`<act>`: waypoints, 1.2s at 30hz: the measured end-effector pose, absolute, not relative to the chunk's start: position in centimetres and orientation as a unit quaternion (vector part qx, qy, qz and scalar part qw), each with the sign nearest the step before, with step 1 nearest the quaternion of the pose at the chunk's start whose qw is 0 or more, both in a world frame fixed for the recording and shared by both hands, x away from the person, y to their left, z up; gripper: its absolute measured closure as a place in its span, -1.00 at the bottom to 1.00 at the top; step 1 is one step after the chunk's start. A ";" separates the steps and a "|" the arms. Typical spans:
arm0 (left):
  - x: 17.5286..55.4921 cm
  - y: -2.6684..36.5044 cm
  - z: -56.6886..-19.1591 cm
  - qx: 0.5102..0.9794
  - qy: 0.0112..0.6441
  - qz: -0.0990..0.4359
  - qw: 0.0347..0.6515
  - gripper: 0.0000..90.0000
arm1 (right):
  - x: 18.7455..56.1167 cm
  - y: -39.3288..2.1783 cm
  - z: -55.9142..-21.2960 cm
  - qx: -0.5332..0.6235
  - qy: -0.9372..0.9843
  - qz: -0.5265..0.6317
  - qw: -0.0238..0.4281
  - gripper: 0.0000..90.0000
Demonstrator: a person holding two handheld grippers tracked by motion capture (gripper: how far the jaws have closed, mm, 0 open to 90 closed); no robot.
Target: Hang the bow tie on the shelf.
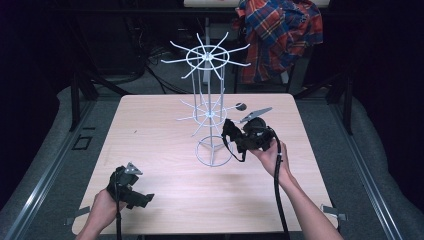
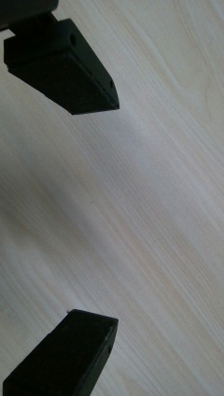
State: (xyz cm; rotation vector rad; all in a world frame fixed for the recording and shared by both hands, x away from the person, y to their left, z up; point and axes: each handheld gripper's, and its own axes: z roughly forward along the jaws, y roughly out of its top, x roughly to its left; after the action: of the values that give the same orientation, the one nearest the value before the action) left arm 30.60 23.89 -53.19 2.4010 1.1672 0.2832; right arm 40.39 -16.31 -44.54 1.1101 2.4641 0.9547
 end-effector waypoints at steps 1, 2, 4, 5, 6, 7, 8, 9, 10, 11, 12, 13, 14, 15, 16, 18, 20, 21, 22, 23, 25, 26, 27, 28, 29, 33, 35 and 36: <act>30.6 23.9 -53.2 0.871 0.424 0.103 0.227 -1.00 | 40.4 -16.3 -44.6 0.383 0.852 0.329 0.136 0.60; 30.6 23.9 -53.2 0.871 0.424 0.103 0.227 -1.00 | 40.3 -16.3 -44.6 0.384 0.852 0.331 0.131 0.59; 30.6 23.9 -53.1 0.871 0.424 0.104 0.227 -1.00 | 40.2 -16.2 -44.6 0.381 0.854 0.328 0.134 0.57; 30.6 23.9 -53.1 0.870 0.425 0.104 0.229 -1.00 | 40.2 -16.2 -44.6 0.382 0.854 0.329 0.133 0.56; 30.6 23.9 -53.2 0.870 0.425 0.103 0.229 -1.00 | 40.2 -16.2 -44.6 0.382 0.853 0.331 0.130 0.56; 30.7 23.9 -53.2 0.871 0.424 0.101 0.227 -1.00 | 40.2 -16.1 -44.7 0.382 0.853 0.331 0.130 0.56; 30.7 23.8 -53.3 0.872 0.424 0.102 0.225 -1.00 | 40.2 -16.1 -44.7 0.380 0.855 0.331 0.124 0.55; 30.7 23.8 -53.3 0.872 0.423 0.100 0.226 -1.00 | 40.2 -16.0 -44.8 0.383 0.853 0.334 0.123 0.54; 30.7 23.8 -53.3 0.872 0.423 0.101 0.226 -1.00 | 40.2 -15.9 -44.8 0.382 0.855 0.331 0.120 0.54; 30.7 23.7 -53.2 0.872 0.422 0.101 0.227 -1.00 | 40.2 -15.8 -44.9 0.381 0.855 0.331 0.117 0.53; 30.7 23.8 -53.2 0.871 0.423 0.101 0.228 -1.00 | 40.2 -15.8 -44.8 0.380 0.858 0.325 0.123 0.53; 30.7 23.7 -53.2 0.870 0.424 0.100 0.230 -1.00 | 40.2 -15.8 -44.9 0.378 0.858 0.325 0.120 0.53; 30.6 23.7 -53.1 0.871 0.423 0.101 0.230 -1.00 | 40.1 -15.7 -45.0 0.381 0.854 0.334 0.118 0.52; 30.6 23.7 -53.1 0.871 0.422 0.103 0.231 -1.00 | 40.1 -15.6 -45.0 0.381 0.853 0.335 0.116 0.50; 30.6 23.7 -53.0 0.870 0.422 0.103 0.232 -1.00 | 40.1 -15.7 -45.1 0.383 0.852 0.338 0.115 0.46; 30.8 23.8 -53.0 0.867 0.427 0.102 0.237 -1.00 | 40.0 -15.8 -44.9 0.383 0.851 0.342 0.114 0.42; 30.9 23.9 -53.1 0.865 0.430 0.102 0.237 -1.00 | 40.0 -15.9 -44.9 0.388 0.847 0.348 0.104 0.33; 30.9 23.9 -53.0 0.863 0.433 0.101 0.239 -1.00 | 39.9 -15.9 -44.9 0.390 0.847 0.347 0.102 0.30; 30.9 23.9 -53.0 0.864 0.432 0.102 0.239 -1.00 | 39.9 -16.0 -44.9 0.387 0.850 0.342 0.099 0.24; 30.9 23.9 -53.0 0.864 0.431 0.104 0.239 -1.00 | 39.9 -16.1 -44.9 0.387 0.850 0.344 0.100 0.19; 30.9 23.9 -52.9 0.864 0.430 0.103 0.240 -1.00 | 39.9 -16.3 -45.0 0.390 0.848 0.346 0.100 0.11; 30.9 23.9 -52.9 0.863 0.431 0.104 0.242 -1.00 | 39.8 -16.3 -45.0 0.392 0.846 0.346 0.101 0.08; 30.9 23.9 -52.9 0.862 0.432 0.104 0.243 -1.00 | 39.7 -16.4 -45.0 0.389 0.849 0.343 0.099 0.08; 30.9 23.9 -52.9 0.862 0.433 0.104 0.243 -1.00 | 39.5 -16.4 -45.0 0.391 0.847 0.346 0.098 0.05; 31.0 23.9 -52.9 0.862 0.433 0.104 0.243 -1.00 | 39.5 -16.6 -44.9 0.389 0.848 0.345 0.097 0.03; 31.1 23.9 -53.0 0.863 0.431 0.104 0.243 -1.00 | 39.2 -16.9 -44.6 0.389 0.848 0.349 0.089 -0.12; 31.0 23.9 -52.9 0.863 0.430 0.106 0.244 -1.00 | 39.0 -17.1 -44.5 0.390 0.848 0.349 0.085 -0.22; 31.0 23.9 -52.8 0.862 0.431 0.107 0.246 -1.00 | 38.9 -17.2 -44.4 0.390 0.849 0.348 0.079 -0.27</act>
State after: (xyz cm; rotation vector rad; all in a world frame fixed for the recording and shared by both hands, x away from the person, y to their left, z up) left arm 30.96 23.93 -52.84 2.3501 1.1750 0.2923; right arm 38.92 -17.20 -44.39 1.1671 2.5405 1.0418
